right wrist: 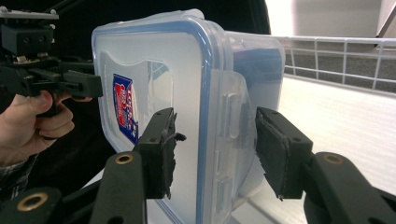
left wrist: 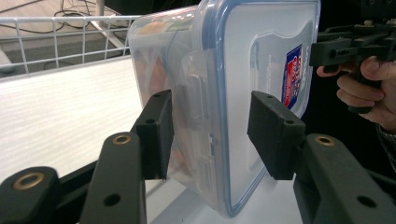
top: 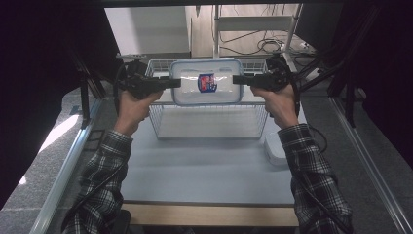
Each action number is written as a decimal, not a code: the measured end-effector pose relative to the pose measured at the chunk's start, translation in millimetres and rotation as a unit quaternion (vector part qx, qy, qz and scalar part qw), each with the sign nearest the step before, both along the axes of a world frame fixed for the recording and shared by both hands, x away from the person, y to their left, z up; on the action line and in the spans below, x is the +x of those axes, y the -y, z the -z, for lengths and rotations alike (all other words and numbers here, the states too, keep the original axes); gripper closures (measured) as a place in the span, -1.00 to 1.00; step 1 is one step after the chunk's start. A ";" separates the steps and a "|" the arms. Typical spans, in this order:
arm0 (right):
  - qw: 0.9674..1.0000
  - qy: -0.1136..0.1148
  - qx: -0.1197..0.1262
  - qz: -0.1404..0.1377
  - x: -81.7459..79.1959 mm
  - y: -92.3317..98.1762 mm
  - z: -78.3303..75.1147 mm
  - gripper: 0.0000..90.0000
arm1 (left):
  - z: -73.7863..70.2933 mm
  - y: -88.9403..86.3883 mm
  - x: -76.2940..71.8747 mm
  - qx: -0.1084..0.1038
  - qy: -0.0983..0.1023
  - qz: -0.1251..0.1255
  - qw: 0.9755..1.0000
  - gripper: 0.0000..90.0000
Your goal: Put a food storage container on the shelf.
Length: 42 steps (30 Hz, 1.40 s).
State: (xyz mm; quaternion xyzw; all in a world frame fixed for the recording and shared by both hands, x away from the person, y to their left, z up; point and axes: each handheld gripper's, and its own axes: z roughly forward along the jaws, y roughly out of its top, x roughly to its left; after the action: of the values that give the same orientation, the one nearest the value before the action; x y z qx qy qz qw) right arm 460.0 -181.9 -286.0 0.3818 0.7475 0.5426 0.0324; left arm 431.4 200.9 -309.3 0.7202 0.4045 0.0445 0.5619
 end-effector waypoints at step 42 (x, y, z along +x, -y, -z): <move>0.992 0.031 -0.080 0.092 27.1 -24.3 3.2 0.02 | 22.1 -0.5 24.8 -0.001 -0.017 -0.029 0.999 0.14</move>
State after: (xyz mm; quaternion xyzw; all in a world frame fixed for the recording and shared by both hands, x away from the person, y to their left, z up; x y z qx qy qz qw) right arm 487.1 -157.6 -289.2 0.4283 0.7489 0.4870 0.1364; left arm 456.2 201.5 -331.4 0.7081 0.4350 0.0484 0.5542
